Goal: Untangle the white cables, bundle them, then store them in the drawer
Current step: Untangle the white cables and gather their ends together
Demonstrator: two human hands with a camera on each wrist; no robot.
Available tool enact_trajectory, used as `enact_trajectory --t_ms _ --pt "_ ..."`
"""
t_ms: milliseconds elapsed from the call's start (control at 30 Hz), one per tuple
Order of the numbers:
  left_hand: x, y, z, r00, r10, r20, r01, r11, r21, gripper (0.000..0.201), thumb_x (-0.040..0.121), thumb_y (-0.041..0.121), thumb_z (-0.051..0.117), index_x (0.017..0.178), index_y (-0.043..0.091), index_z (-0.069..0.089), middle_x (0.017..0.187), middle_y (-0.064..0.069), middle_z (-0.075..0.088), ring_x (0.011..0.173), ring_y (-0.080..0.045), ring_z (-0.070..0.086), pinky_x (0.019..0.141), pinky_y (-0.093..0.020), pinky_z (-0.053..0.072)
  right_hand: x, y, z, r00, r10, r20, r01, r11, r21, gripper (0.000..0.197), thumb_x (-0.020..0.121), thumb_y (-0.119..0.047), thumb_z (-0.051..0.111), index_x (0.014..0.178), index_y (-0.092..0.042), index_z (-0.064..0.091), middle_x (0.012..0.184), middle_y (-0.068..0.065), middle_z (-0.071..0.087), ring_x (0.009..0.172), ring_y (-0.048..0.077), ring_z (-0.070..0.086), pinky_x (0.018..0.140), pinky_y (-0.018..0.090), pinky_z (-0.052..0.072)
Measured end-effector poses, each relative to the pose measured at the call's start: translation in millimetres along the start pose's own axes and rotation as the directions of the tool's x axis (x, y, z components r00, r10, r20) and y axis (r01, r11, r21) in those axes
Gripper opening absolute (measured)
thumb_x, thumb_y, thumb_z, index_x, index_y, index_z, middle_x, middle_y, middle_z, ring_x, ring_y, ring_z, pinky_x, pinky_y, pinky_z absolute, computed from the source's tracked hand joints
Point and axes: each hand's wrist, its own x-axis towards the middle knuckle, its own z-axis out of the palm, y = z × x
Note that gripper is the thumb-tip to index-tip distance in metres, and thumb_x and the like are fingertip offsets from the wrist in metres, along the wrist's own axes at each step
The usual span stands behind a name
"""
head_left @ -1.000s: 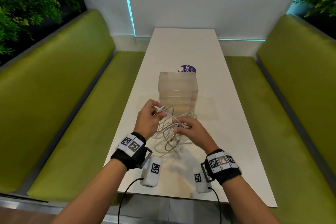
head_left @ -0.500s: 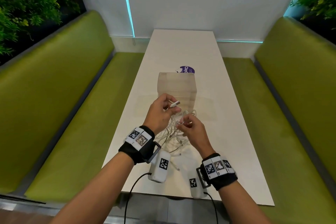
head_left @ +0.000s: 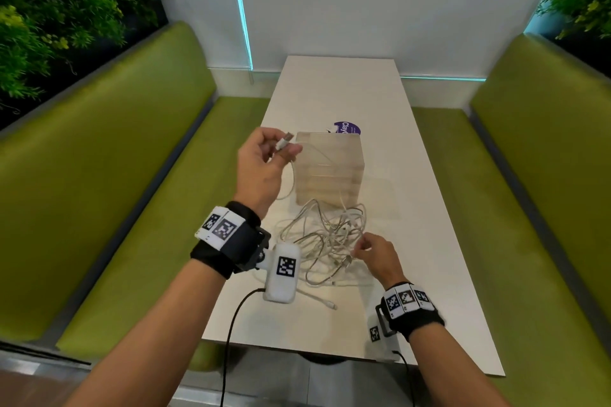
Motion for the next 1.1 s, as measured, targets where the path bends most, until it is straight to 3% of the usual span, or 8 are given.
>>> enact_trajectory --t_ms 233,333,433,600,733,833,933,1100 --pt "-11.5 -11.6 -15.9 0.954 -0.163 0.25 0.101 0.965 0.243 0.019 0.078 0.003 0.074 0.087 0.012 0.059 0.079 -0.008 0.065 0.067 -0.015 0.057 0.069 -0.026 0.049 -8.6 -4.0 -22.8 0.999 0.028 -0.024 -0.029 0.999 -0.042 0.017 0.082 -0.017 0.07 0.097 -0.019 0.062 0.098 0.004 0.067 0.09 0.019 0.062 0.078 0.03 0.047" --pt "-26.1 -19.2 -20.2 0.922 -0.233 0.309 0.153 0.953 0.262 0.017 0.079 0.004 0.074 0.09 0.01 0.062 0.08 -0.006 0.068 0.069 -0.014 0.059 0.076 -0.032 0.049 -22.8 -34.2 -41.4 0.991 -0.111 -0.08 0.11 0.994 -0.027 0.033 0.084 -0.018 0.07 0.114 -0.023 0.06 0.103 0.0 0.061 0.085 0.016 0.06 0.075 0.025 0.046" --pt "-37.5 -15.6 -19.4 0.896 -0.259 0.36 0.185 0.956 0.229 0.016 0.078 0.001 0.072 0.09 0.007 0.063 0.08 -0.002 0.07 0.072 -0.016 0.061 0.075 -0.029 0.051 -41.2 -74.4 -49.7 0.951 -0.3 0.068 0.285 0.943 0.175 0.054 0.082 -0.021 0.072 0.13 -0.035 0.053 0.112 -0.009 0.054 0.074 0.006 0.059 0.07 0.011 0.046" --pt "-45.1 -3.3 -17.2 0.851 -0.244 0.466 0.172 0.966 0.191 0.016 0.081 -0.003 0.068 0.095 0.0 0.061 0.083 -0.005 0.069 0.069 -0.008 0.063 0.071 -0.019 0.049 -57.5 -111.6 -48.1 0.9 -0.423 0.105 0.366 0.864 0.346 0.018 0.085 -0.011 0.067 0.097 -0.024 0.07 0.088 -0.01 0.066 0.072 0.005 0.06 0.07 0.018 0.049" --pt "-44.8 2.4 -21.7 0.91 -0.174 0.377 0.106 0.975 0.194 0.009 0.085 0.0 0.064 0.094 0.0 0.061 0.088 -0.011 0.064 0.057 0.005 0.051 0.052 -0.006 0.037 -67.0 -118.9 -53.2 0.874 -0.462 0.152 0.355 0.819 0.452 0.014 0.091 0.0 0.057 0.09 -0.007 0.069 0.07 0.002 0.068 0.06 0.011 0.055 0.061 0.024 0.048" --pt "-41.9 -2.8 -29.8 0.951 -0.154 0.267 0.127 0.985 0.118 0.006 0.089 0.013 0.063 0.088 0.018 0.064 0.095 -0.012 0.062 0.062 -0.009 0.048 0.044 -0.014 0.033 -76.8 -121.1 -60.5 0.832 -0.488 0.264 0.31 0.804 0.507 0.013 0.092 0.002 0.054 0.094 -0.001 0.066 0.07 0.008 0.068 0.06 0.017 0.057 0.057 0.025 0.049" --pt "-40.3 -5.1 -35.0 0.974 -0.141 0.177 0.136 0.99 0.039 0.006 0.095 0.016 0.054 0.095 0.018 0.06 0.095 -0.007 0.065 0.08 -0.016 0.06 0.052 -0.021 0.047 -84.7 -112.0 -56.5 0.756 -0.436 0.488 0.211 0.868 0.448 0.01 0.092 -0.001 0.056 0.092 0.005 0.063 0.073 0.01 0.069 0.06 0.017 0.059 0.058 0.027 0.051" --pt "-42.9 -8.2 -35.0 0.968 -0.153 0.198 0.159 0.987 -0.011 0.023 0.101 0.028 0.04 0.103 0.015 0.06 0.076 -0.003 0.061 0.063 -0.015 0.056 0.059 -0.026 0.049 -101.3 -72.9 -8.0 0.556 -0.238 0.796 0.056 0.967 0.25 0.009 0.09 -0.006 0.06 0.094 0.002 0.064 0.078 0.009 0.07 0.067 0.02 0.064 0.065 0.028 0.056"
